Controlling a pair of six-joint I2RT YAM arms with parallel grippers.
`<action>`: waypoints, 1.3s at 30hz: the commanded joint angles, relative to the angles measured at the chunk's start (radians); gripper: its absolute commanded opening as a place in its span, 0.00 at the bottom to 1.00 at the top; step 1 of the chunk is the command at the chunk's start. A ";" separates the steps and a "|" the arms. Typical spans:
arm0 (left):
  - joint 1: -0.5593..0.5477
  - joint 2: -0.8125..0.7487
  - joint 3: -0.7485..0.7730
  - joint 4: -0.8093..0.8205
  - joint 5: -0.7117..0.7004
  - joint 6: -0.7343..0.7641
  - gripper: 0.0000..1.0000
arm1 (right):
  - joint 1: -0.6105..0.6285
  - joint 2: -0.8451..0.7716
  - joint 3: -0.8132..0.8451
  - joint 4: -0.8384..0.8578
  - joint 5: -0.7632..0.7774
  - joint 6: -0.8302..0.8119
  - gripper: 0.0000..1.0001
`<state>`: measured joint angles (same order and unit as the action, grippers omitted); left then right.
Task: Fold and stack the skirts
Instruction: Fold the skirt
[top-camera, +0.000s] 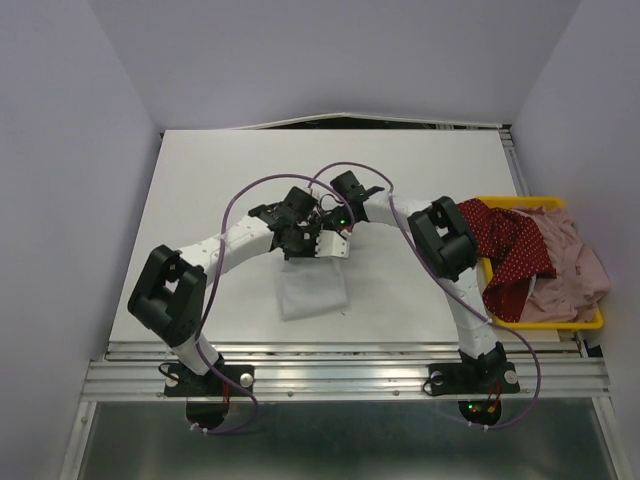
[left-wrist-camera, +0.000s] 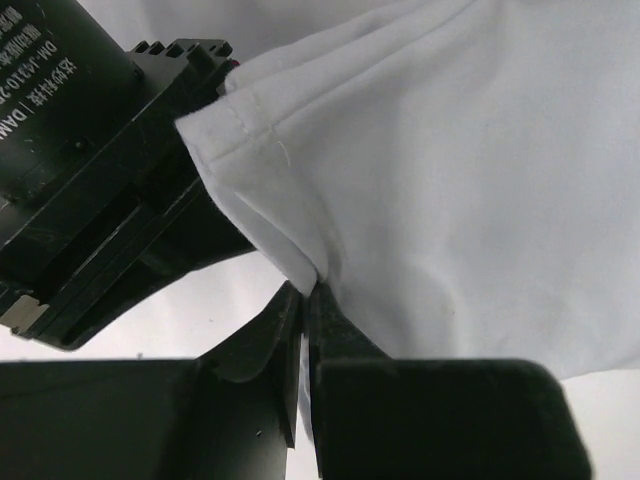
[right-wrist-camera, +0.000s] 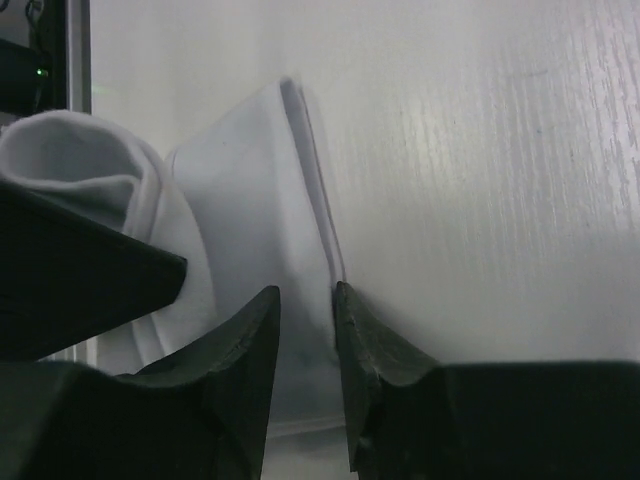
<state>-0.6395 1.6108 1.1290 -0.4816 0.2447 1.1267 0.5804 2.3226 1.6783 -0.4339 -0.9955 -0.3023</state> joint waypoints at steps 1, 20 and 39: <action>0.015 0.017 -0.024 0.063 -0.022 0.033 0.00 | 0.018 -0.002 -0.005 -0.006 0.113 0.011 0.50; 0.098 -0.138 0.003 0.150 -0.174 -0.209 0.50 | -0.135 -0.104 0.195 0.017 0.618 0.265 0.83; 0.015 0.053 -0.020 -0.012 -0.061 -1.231 0.54 | -0.172 -0.580 -0.302 0.006 0.739 0.391 1.00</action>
<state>-0.6163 1.6417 1.1149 -0.4976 0.1783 0.0147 0.4171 1.7889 1.4197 -0.4271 -0.3103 0.0628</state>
